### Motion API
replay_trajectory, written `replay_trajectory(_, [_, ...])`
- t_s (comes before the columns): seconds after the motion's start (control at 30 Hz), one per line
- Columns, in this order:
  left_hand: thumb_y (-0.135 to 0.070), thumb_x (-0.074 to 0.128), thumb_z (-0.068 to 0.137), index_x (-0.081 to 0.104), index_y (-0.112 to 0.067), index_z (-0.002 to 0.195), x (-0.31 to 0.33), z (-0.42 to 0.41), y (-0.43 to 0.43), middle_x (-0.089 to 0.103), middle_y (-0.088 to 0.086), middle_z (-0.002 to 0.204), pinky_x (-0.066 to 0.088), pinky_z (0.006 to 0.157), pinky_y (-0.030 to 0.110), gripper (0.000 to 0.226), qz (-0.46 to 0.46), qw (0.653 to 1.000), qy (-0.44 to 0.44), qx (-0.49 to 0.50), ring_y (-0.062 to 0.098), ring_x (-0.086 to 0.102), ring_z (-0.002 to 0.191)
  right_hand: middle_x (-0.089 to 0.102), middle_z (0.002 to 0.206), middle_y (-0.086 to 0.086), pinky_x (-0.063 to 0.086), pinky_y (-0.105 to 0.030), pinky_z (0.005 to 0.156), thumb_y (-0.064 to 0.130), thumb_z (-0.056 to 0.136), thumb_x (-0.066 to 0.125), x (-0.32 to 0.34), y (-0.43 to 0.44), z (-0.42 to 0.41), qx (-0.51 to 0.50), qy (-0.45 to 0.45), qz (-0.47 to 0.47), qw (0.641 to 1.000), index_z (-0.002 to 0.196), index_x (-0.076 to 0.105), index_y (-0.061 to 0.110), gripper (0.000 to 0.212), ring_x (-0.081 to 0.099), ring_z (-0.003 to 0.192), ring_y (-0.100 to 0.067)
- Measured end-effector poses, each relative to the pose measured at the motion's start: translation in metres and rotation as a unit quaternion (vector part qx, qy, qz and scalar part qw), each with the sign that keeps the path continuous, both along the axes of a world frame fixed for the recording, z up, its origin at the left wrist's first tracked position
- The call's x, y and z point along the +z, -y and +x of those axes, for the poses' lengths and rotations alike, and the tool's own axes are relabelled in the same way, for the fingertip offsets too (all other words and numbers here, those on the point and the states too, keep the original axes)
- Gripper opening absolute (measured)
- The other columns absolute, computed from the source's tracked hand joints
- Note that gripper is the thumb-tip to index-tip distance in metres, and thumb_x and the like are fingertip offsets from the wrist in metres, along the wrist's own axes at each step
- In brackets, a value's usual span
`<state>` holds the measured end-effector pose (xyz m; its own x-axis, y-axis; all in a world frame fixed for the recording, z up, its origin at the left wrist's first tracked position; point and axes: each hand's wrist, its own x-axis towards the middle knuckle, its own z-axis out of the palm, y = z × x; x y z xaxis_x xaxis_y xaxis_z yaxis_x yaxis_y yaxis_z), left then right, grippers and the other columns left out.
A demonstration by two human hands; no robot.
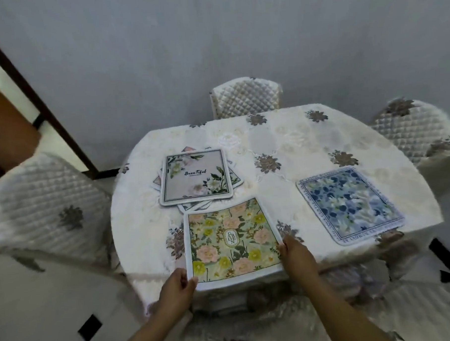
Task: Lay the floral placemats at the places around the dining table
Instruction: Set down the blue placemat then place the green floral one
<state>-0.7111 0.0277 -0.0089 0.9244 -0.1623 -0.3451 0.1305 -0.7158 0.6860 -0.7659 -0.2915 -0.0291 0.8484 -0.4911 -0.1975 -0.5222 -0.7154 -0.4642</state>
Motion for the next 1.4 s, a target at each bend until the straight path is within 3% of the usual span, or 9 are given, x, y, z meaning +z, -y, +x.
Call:
replay_trajectory(0.2, [-0.029,0.060,0.093,0.055,-0.023,0.085,-0.039,-0.009,0.025,0.064,-0.005,0.080,0.043,0.057,0.025,0.012,-0.005,0.997,-0.059,0.059,0.010,0.060,0.073,0.067,0.101,-0.010,0.053,-0.038,0.075,0.031,0.098,0.042,-0.031,0.024,0.018,0.042,-0.025,0.021,0.999,0.106,0.057,0.015,0.024,0.063,0.088,-0.030])
replay_trajectory(0.33, [-0.025,0.061,0.093,0.056,-0.027,0.095,-0.062,-0.011,0.030,0.063,-0.013,0.084,0.042,0.056,0.017,0.006,-0.020,0.990,-0.108,0.086,0.000,0.058,0.075,0.066,0.104,-0.011,0.054,-0.041,0.078,0.032,0.098,0.042,-0.042,0.030,0.019,0.055,-0.062,0.012,0.997,0.109,0.057,0.013,0.026,0.063,0.093,-0.031])
replay_trajectory(0.5, [-0.021,0.061,0.092,0.059,-0.025,0.098,-0.069,-0.005,0.034,0.067,-0.006,0.092,0.047,0.062,0.024,0.007,-0.053,0.980,-0.141,0.127,0.011,0.063,0.083,0.067,0.096,-0.006,0.055,-0.041,0.074,0.032,0.098,0.043,-0.040,0.029,0.026,0.051,-0.058,0.005,0.997,0.104,0.057,0.017,0.021,0.064,0.084,-0.025])
replay_trajectory(0.63, [-0.020,0.062,0.091,0.061,-0.022,0.091,-0.068,0.016,0.031,0.067,-0.002,0.088,0.043,0.055,0.023,0.002,-0.040,0.981,-0.124,0.145,0.009,0.061,0.075,0.065,0.086,-0.005,0.054,-0.039,0.069,0.031,0.097,0.044,-0.037,0.024,0.043,0.047,-0.050,0.001,0.998,0.091,0.054,0.017,0.018,0.062,0.078,-0.026])
replay_trajectory(0.83, [-0.024,0.061,0.091,0.058,-0.023,0.088,-0.067,0.036,0.022,0.063,-0.006,0.082,0.040,0.055,0.023,0.005,-0.035,0.988,-0.106,0.110,0.008,0.059,0.073,0.062,0.083,-0.003,0.051,-0.036,0.068,0.032,0.096,0.045,-0.038,0.018,0.064,0.039,-0.056,0.008,0.998,0.088,0.055,0.018,0.019,0.062,0.079,-0.027])
replay_trajectory(1.07, [-0.022,0.061,0.092,0.060,-0.022,0.108,-0.078,0.004,0.031,0.067,-0.004,0.100,0.048,0.073,0.029,0.016,-0.048,0.986,-0.129,0.089,0.016,0.063,0.092,0.062,0.087,0.000,0.053,-0.035,0.069,0.029,0.096,0.049,-0.054,0.042,0.026,0.062,-0.035,0.046,0.996,0.097,0.056,0.021,0.011,0.063,0.081,-0.023])
replay_trajectory(1.17, [-0.022,0.062,0.092,0.060,-0.019,0.103,-0.080,-0.006,0.042,0.067,-0.002,0.098,0.048,0.072,0.030,0.012,-0.029,0.986,-0.125,0.108,0.017,0.063,0.091,0.066,0.089,-0.001,0.052,-0.033,0.068,0.032,0.097,0.049,-0.062,0.050,0.017,0.063,-0.020,0.061,0.996,0.103,0.057,0.021,0.014,0.064,0.081,-0.023])
replay_trajectory(1.27, [-0.020,0.062,0.091,0.060,-0.019,0.106,-0.083,-0.013,0.054,0.068,-0.001,0.099,0.047,0.071,0.029,0.015,-0.024,0.985,-0.123,0.119,0.019,0.064,0.093,0.063,0.081,-0.002,0.054,-0.040,0.066,0.034,0.096,0.048,-0.068,0.063,0.012,0.051,-0.020,0.069,0.996,0.095,0.053,0.022,0.014,0.064,0.075,-0.027])
replay_trajectory(1.4, [-0.019,0.064,0.089,0.059,-0.022,0.097,-0.085,-0.017,0.072,0.068,-0.002,0.093,0.044,0.066,0.027,0.010,-0.014,0.985,-0.117,0.123,0.018,0.064,0.088,0.070,0.096,-0.009,0.053,-0.038,0.072,0.031,0.096,0.049,-0.071,0.081,0.005,0.030,-0.010,0.071,0.997,0.112,0.059,0.017,0.024,0.065,0.086,-0.031])
